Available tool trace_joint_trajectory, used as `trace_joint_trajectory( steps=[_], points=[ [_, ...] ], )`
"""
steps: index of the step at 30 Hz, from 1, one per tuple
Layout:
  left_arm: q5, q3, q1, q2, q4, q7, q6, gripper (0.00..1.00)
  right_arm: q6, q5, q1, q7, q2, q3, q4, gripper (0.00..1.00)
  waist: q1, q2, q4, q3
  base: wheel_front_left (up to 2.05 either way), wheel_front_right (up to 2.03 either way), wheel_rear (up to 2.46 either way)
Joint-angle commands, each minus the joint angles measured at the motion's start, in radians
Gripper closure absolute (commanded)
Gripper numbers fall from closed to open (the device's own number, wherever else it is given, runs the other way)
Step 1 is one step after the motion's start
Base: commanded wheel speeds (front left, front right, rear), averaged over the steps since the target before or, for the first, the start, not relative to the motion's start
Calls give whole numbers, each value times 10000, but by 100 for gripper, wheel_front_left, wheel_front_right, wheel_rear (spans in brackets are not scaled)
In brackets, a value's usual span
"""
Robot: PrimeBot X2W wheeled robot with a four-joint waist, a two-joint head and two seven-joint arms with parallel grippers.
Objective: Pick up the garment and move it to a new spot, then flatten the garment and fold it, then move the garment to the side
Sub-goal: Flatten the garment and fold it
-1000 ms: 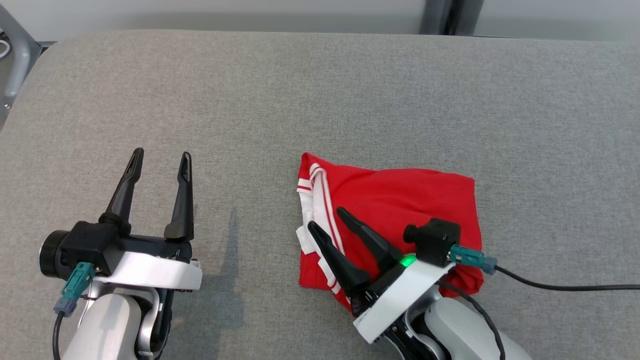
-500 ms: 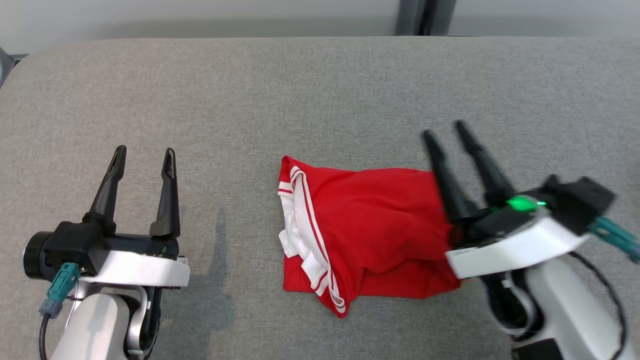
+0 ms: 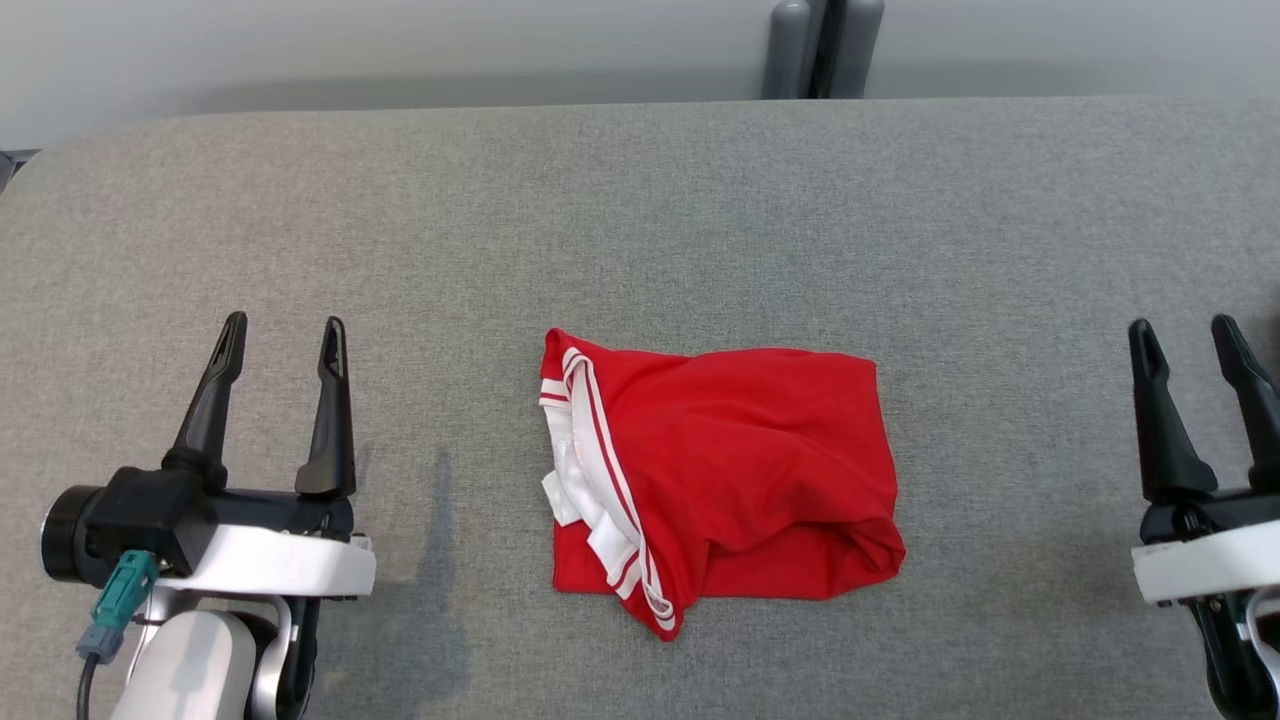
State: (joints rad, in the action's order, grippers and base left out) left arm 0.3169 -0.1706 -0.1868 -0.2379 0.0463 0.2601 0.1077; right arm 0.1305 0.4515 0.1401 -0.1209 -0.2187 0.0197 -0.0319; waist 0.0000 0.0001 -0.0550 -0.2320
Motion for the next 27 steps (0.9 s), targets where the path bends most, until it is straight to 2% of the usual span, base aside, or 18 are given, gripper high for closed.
trace_joint_trajectory(
  steps=[1, 8, 18, 19, 23, 27],
  points=[
    [-48, 7, 171, -73, -31, 25, 77, 0, 3, -123, -242, 119, -5, 160, -79, 0, 0, -1, 38, 29, 0, 0, 0],
    [-31, -73, 164, -117, -133, -78, 95, 0, 3, -230, -610, 308, 189, 388, -135, 0, 0, -1, 97, 58, 0, 0, 0],
    [-36, -191, 210, -149, -176, -112, 167, 0, 3, -285, -628, 354, 131, 388, -47, 0, 0, -1, 64, 146, 0, 0, 0],
    [-32, -219, 221, -150, -192, -124, 171, 0, 3, -284, -663, 438, 99, 368, -10, 100, 0, -1, 40, 162, 0, 0, 0],
    [-27, -269, 172, -151, -230, -140, 177, 0, 3, -413, -574, 495, -17, 282, -30, 100, 0, -1, -40, 142, 0, 0, 0],
    [-9, -312, 53, -131, -254, -137, 163, 0, 3, -464, -231, 685, -312, -377, -85, 100, 0, -1, -181, 75, 0, 0, 0]
  ],
)
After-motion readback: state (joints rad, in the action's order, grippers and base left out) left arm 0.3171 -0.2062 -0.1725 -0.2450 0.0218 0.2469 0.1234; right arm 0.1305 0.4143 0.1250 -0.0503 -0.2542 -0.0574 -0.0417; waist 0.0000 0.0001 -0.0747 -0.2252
